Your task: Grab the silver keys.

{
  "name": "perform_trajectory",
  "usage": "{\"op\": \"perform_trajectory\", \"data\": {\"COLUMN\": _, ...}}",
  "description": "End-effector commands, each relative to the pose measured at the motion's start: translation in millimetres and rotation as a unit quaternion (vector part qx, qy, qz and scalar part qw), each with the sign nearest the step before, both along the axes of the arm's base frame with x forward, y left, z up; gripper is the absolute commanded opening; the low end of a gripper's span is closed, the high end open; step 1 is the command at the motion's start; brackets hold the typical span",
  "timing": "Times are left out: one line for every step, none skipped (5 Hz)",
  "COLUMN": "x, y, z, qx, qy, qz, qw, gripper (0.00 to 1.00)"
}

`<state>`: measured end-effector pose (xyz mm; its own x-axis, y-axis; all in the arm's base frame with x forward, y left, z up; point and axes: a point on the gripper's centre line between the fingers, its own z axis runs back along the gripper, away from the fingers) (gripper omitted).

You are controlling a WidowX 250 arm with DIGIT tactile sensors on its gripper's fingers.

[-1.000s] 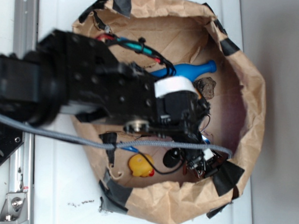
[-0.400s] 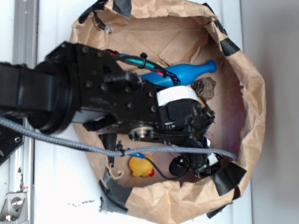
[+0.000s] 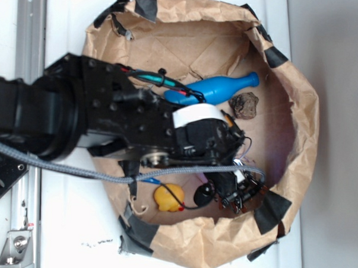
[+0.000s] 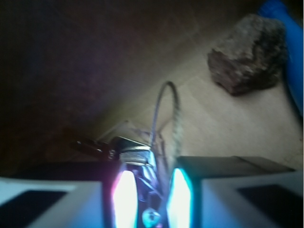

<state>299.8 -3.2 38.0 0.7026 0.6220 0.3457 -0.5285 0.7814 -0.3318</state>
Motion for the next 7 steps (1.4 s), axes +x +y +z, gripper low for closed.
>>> {"op": "perform_trajectory", "data": {"x": -1.2, "y": 2.6, "z": 11.4, "qx": 0.002, "qy": -0.023, "qz": -0.005, "qw": 1.0, "gripper": 0.0}}
{"op": "perform_trajectory", "data": {"x": -3.2, "y": 2.8, "z": 12.1, "qx": 0.003, "qy": -0.022, "qz": -0.005, "qw": 1.0, "gripper": 0.0}}
{"op": "perform_trajectory", "data": {"x": -7.2, "y": 5.4, "z": 19.9, "qx": 0.004, "qy": -0.016, "qz": -0.009, "qw": 1.0, "gripper": 0.0}}
{"op": "perform_trajectory", "data": {"x": -14.5, "y": 11.8, "z": 56.7, "qx": 0.023, "qy": 0.035, "qz": -0.023, "qw": 0.999, "gripper": 0.0}}
{"op": "perform_trajectory", "data": {"x": -26.4, "y": 36.4, "z": 104.6, "qx": 0.017, "qy": 0.159, "qz": -0.018, "qw": 0.987, "gripper": 0.0}}
{"op": "perform_trajectory", "data": {"x": -32.2, "y": 61.9, "z": 146.6, "qx": -0.072, "qy": 0.097, "qz": -0.059, "qw": 0.991, "gripper": 0.0}}
{"op": "perform_trajectory", "data": {"x": -25.5, "y": 51.0, "z": 147.4, "qx": -0.029, "qy": 0.085, "qz": -0.073, "qw": 0.993, "gripper": 0.0}}
